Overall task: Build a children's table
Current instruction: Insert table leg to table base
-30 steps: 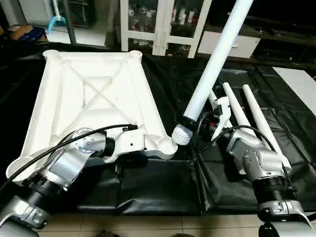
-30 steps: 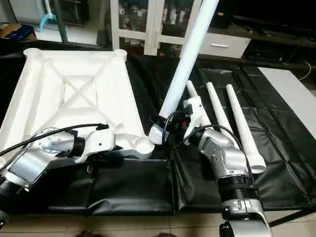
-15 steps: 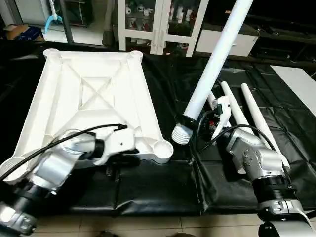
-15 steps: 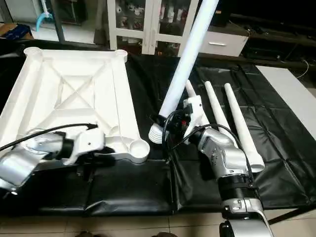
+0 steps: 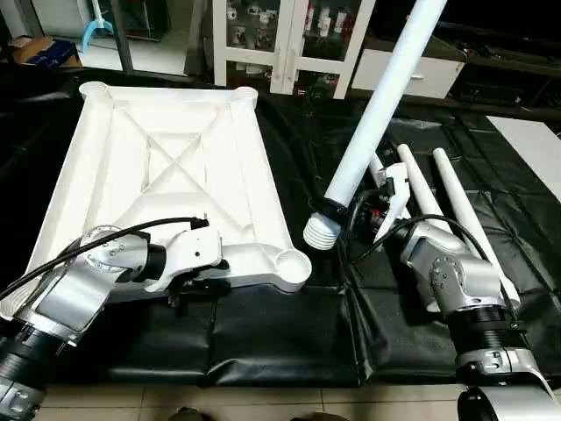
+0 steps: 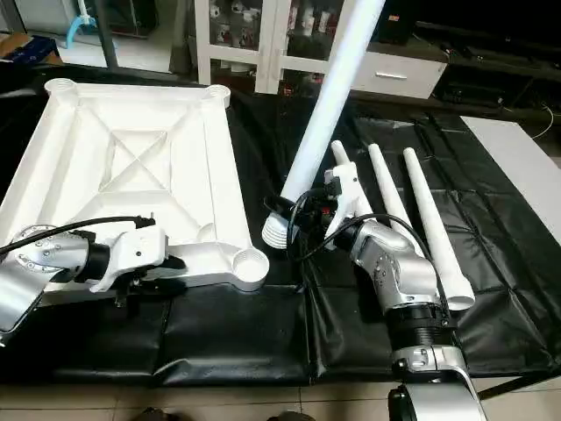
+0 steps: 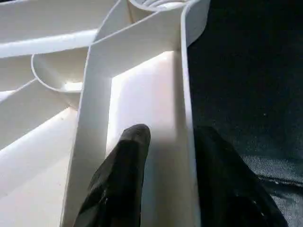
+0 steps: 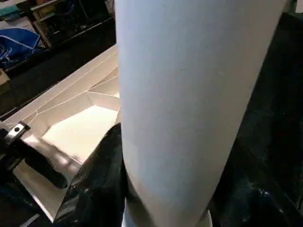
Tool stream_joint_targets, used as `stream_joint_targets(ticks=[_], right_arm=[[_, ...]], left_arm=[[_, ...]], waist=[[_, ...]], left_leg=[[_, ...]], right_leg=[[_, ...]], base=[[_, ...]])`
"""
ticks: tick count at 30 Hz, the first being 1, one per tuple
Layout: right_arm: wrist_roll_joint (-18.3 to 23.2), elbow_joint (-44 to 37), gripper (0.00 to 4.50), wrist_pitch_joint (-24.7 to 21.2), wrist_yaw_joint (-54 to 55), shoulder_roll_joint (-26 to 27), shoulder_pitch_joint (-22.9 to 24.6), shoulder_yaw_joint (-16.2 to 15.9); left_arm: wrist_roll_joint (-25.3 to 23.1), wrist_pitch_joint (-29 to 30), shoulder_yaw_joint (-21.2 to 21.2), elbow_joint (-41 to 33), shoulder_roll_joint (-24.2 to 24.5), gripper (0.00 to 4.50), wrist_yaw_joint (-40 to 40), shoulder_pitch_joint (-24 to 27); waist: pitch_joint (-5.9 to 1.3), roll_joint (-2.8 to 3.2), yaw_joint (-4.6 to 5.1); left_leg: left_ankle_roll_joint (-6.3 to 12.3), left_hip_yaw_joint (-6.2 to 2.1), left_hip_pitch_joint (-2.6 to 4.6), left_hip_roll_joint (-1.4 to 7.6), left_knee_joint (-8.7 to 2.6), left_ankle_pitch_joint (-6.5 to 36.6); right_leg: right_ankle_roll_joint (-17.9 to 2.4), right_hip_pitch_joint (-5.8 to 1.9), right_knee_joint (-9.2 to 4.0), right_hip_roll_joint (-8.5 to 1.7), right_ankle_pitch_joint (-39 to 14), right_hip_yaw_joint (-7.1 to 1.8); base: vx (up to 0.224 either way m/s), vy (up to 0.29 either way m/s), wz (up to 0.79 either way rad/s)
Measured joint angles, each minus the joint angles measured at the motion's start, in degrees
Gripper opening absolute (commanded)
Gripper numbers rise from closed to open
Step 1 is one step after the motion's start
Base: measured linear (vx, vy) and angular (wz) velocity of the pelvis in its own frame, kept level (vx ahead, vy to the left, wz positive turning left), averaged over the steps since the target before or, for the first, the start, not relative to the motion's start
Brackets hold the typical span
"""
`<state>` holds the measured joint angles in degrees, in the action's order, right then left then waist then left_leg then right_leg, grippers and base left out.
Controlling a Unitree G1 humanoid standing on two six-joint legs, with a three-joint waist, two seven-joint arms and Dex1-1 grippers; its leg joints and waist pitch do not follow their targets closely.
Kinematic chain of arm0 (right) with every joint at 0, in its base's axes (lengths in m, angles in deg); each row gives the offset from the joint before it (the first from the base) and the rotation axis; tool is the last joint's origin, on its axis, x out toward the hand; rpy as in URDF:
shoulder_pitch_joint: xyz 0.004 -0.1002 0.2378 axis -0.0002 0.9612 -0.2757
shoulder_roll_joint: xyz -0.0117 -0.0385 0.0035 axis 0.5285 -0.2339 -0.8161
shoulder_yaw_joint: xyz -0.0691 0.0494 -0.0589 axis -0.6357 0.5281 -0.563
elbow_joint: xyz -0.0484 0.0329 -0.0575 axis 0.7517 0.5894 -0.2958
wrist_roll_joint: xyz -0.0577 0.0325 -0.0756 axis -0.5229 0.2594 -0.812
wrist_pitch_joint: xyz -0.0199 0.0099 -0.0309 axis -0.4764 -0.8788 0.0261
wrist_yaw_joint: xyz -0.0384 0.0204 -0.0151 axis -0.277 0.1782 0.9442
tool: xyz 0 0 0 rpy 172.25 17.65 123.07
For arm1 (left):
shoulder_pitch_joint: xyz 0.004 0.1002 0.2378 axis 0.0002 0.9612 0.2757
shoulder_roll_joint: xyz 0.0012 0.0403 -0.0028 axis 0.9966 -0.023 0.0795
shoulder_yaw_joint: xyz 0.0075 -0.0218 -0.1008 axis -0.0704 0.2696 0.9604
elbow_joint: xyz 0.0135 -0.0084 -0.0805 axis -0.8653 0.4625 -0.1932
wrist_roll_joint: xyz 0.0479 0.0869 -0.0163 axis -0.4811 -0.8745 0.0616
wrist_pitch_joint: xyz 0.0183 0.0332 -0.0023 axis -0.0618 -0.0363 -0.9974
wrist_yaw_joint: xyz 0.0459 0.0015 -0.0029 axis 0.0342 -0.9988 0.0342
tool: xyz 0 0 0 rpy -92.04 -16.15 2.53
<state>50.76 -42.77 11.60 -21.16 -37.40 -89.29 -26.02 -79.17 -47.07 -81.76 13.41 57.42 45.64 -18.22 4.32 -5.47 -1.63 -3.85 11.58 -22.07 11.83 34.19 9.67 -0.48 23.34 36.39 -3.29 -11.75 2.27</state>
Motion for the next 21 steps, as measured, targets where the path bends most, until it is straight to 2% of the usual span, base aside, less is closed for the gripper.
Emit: stream_joint_targets(ticks=[2, 5, 7, 10, 14, 16, 21], right_arm=[[0.2, -0.1, 1.87, 0.0, 0.0, 0.0, 0.0, 0.1], [1.4, -0.4, 1.87, -0.2, 0.1, 0.1, 0.0, 0.3], [1.8, -1.2, 1.87, -0.8, 0.3, 0.3, 0.0, 0.6], [2.6, -2.3, 1.87, -1.9, 0.8, 0.9, 0.0, 1.4], [3.7, -2.5, 1.87, -3.7, 0.8, 1.2, 0.0, 1.4], [4.0, -2.4, 1.87, -5.7, 0.0, 1.1, 0.0, 1.1], [4.2, -0.4, 1.87, -7.5, -0.7, 1.1, 0.0, 0.0]], left_arm=[[-0.6, -0.7, -0.4, 0.0, 0.0, 1.37, -0.1, 0.0], [-1.2, -1.4, -1.0, -0.1, -0.1, 1.34, -0.8, 0.1], [-1.7, -2.0, -1.1, -0.1, -0.5, 0.94, -1.2, 0.1], [-1.9, -2.4, -1.2, 0.2, -3.0, 0.67, -2.7, 0.2], [-1.9, -2.1, -1.1, 0.5, -4.4, 0.35, -3.9, 0.0], [-1.9, -0.4, -1.1, 0.9, -5.8, 0.12, -4.3, -0.5], [-2.3, 4.2, -1.2, 1.8, -8.8, 0.00, -5.2, -2.2]], waist=[[0.00, 0.00, -0.06], [0.03, 0.15, -0.12], [0.06, 0.22, -0.28], [0.08, 0.33, -0.59], [0.08, 0.34, -0.50], [0.04, 0.42, -0.61], [-0.01, 0.55, -0.79]], left_leg=[[-0.01, 0.00, 0.03, 0.00, 0.00, 0.0], [-0.02, 0.00, 0.10, 0.00, 0.01, 0.0], [-0.02, 0.00, 0.11, 0.00, 0.01, 0.0], [-0.02, 0.02, 0.11, -0.01, 0.01, 0.0], [-0.02, 0.01, 0.12, -0.01, 0.05, 0.0], [-0.02, 0.01, 0.13, -0.01, 0.05, 0.0], [-0.02, 0.01, 0.13, -0.02, 0.05, 0.0]], right_leg=[[0.0, -0.01, 0.02, 0.00, 0.0, -0.01], [0.0, -0.06, 0.05, 0.00, 0.0, -0.01], [0.0, -0.08, 0.07, 0.00, 0.0, 0.00], [-0.1, -0.12, 0.08, -0.03, 0.0, 0.00], [-0.1, -0.16, 0.08, -0.03, 0.1, -0.01], [-0.1, -0.18, 0.08, -0.03, 0.1, 0.00], [-0.1, -0.19, 0.08, -0.04, 0.1, 0.00]], base=[[0.000, 0.000, 0.00], [0.000, 0.000, 0.00], [0.000, 0.000, 0.00], [0.000, 0.000, 0.00], [0.000, 0.000, 0.00], [0.000, 0.000, 0.00], [0.000, 0.000, 0.00]])
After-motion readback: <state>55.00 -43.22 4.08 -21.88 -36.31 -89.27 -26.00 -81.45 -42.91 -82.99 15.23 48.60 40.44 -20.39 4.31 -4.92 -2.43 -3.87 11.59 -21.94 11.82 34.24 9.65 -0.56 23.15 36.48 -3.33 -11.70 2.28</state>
